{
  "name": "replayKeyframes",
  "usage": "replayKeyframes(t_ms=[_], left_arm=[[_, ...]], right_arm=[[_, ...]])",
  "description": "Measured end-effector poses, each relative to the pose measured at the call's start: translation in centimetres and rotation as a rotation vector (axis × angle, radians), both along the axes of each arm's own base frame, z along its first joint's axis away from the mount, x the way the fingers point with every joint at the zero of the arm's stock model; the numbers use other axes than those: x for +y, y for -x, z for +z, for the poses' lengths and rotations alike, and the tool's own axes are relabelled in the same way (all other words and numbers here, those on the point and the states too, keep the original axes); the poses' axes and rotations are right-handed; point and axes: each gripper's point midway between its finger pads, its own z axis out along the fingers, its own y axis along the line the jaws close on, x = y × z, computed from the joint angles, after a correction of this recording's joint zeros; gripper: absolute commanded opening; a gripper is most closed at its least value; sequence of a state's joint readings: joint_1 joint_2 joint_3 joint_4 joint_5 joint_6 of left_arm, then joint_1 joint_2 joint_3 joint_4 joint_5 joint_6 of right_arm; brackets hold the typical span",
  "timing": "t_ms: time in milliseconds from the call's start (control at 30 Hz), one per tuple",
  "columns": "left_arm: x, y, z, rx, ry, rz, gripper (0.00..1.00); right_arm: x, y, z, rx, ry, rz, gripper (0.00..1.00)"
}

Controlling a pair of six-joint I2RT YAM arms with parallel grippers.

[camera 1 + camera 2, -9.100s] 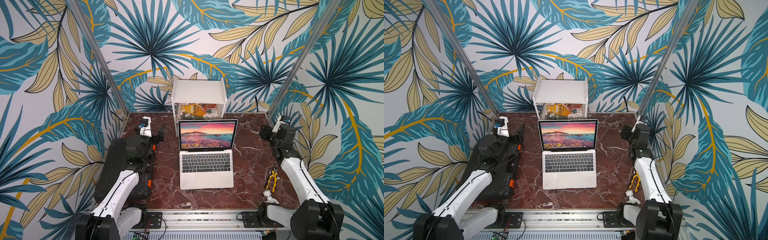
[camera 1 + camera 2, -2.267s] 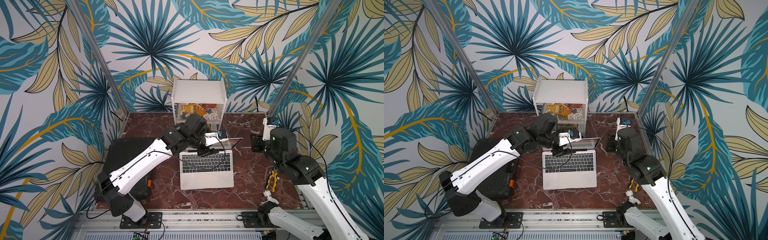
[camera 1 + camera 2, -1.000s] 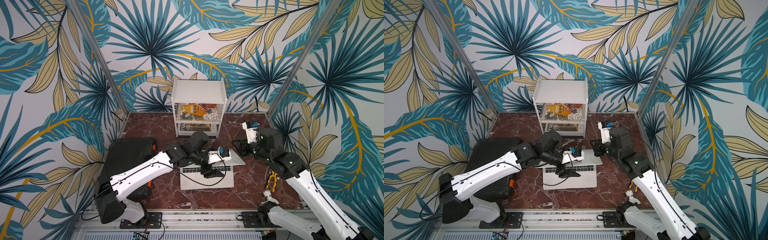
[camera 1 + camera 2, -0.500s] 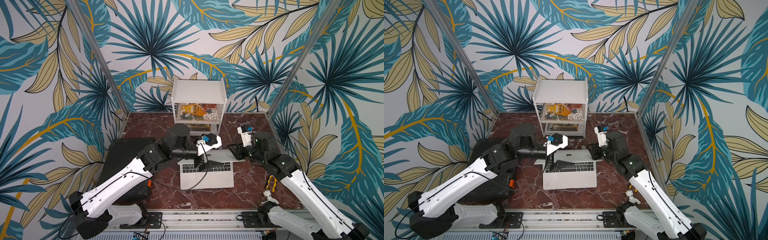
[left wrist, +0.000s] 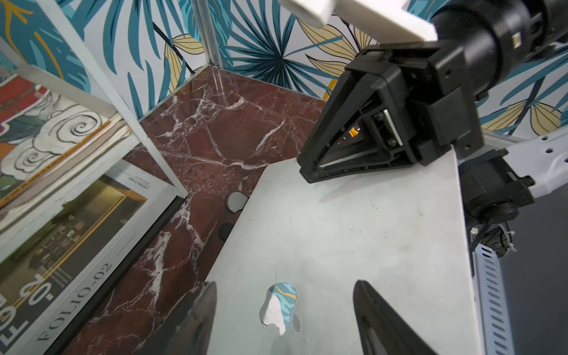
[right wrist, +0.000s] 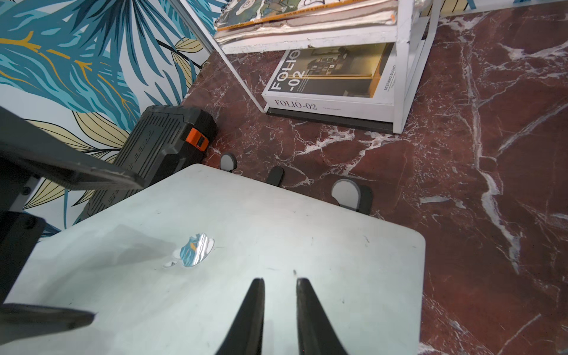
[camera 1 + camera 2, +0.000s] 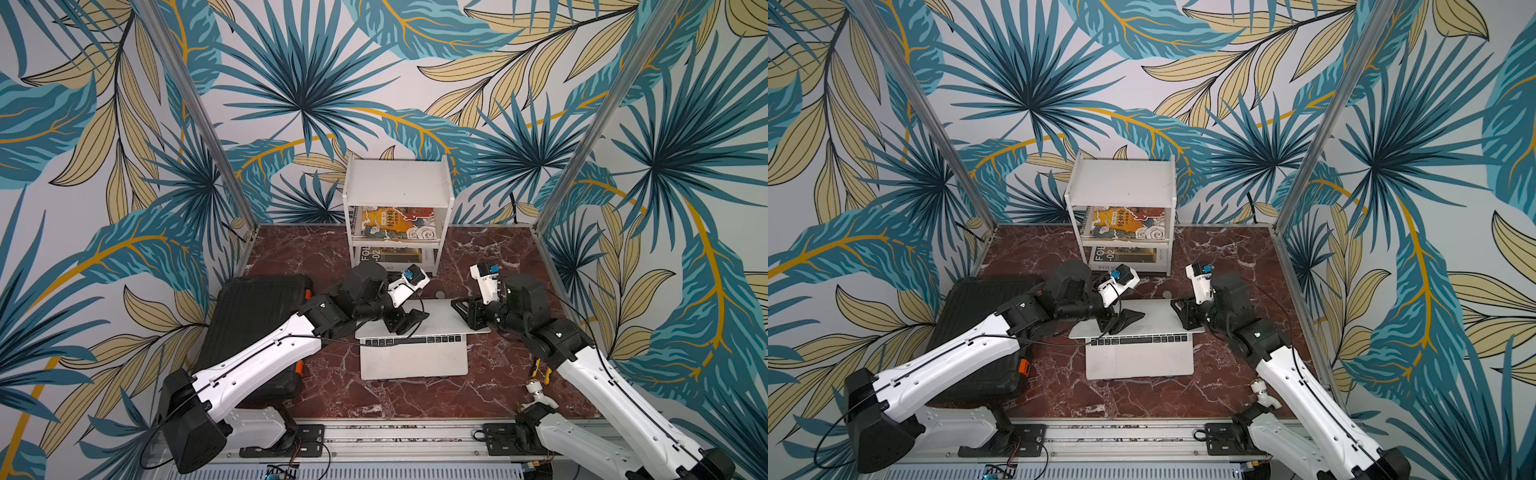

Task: Close the laptop lid and set it aside
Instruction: Close the lid of the laptop.

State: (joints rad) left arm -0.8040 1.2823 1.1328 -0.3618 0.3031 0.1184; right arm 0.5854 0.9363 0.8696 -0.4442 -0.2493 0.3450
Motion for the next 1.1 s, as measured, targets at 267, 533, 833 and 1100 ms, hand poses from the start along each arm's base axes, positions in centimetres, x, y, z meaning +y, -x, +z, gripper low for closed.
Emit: replayKeyframes(t_ms=[267, 533, 833, 1100], left_arm=[[0.5, 0.2, -3.7, 0.036, -0.026, 0.020, 0.73], [0.9, 0.2, -7.0, 0.066, -0.029, 0.054, 0.74], [1.1, -0.2, -8.3, 0.067, -0.001, 0.092, 0.74], [1.5, 0.5, -11.1, 0.074, -0.003, 0.116, 0.74]], right_arm=[[-0.7, 0.4, -3.1, 0.039, 0.039, -0.020, 0.23], [-1.2, -0.1, -5.2, 0.036, 0.061, -0.051, 0.24], [-1.0, -0.6, -5.7, 0.018, 0.036, -0.067, 0.24], [-1.2, 0.0, -7.0, 0.039, 0.028, -0.074, 0.28]])
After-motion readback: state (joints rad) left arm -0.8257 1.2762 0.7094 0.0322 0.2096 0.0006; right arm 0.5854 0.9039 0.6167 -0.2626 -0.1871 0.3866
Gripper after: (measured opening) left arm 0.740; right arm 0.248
